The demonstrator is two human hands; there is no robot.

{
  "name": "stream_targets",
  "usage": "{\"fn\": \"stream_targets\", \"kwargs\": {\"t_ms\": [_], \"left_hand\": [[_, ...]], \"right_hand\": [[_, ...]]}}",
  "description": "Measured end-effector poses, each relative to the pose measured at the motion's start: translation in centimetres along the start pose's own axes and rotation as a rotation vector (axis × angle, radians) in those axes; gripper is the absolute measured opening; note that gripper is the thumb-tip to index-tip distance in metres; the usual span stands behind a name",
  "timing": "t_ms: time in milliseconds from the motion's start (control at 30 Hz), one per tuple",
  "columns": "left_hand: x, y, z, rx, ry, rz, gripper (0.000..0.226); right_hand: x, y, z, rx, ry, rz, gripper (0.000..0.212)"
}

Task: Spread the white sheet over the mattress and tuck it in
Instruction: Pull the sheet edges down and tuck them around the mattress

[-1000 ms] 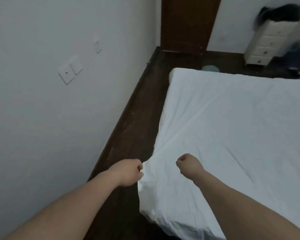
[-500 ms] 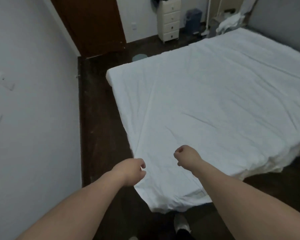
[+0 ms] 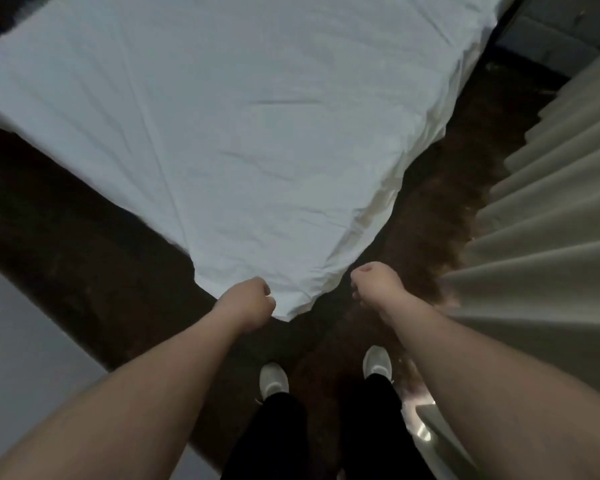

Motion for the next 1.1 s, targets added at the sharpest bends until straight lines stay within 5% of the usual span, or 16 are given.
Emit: {"fn": "stream_targets", "kwargs": {"t_ms": [233, 467, 633, 800, 967, 1100], "left_hand": [[9.1, 1.7, 6.8, -0.217, 0.053, -0.306, 0.016], [16.4, 1.9, 11.4, -0.693, 0.228, -1.243, 0.058], [18.0, 1.2, 12.9, -0.761, 0.164, -1.555, 0.025], [16.6, 0.6, 10.0, -0.587, -0.008, -1.673, 0.013], [12.9, -1.9, 5.7, -0.266, 0.253, -1.940, 0.028], [10.0, -3.0, 4.5, -0.119, 0.349, -1.901, 0.036]], "right_hand": [[7.4, -6.7, 3.9, 0.034, 0.101, 0.009, 0.021], [12.0, -10.4, 7.0, 0.132, 0.183, 0.030, 0.021], [13.5, -11.5, 7.6, 0.208, 0.214, 0.081, 0.019], [13.2, -11.0, 6.6, 0.323, 0.201, 0.320, 0.018], [13.8, -9.9, 6.3, 0.476, 0.182, 0.717, 0.062], [14.8, -8.5, 6.7, 0.481, 0.211, 0.931, 0.062]]}}
Point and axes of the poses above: each hand's wrist, its own z-axis towards the middle knuckle, its own x-axis out of the palm, y = z × x, the point moved 2 cm from there along z, towards the middle knuckle, and after that the axes turned 9 degrees about -x, right-handed, at the moved point
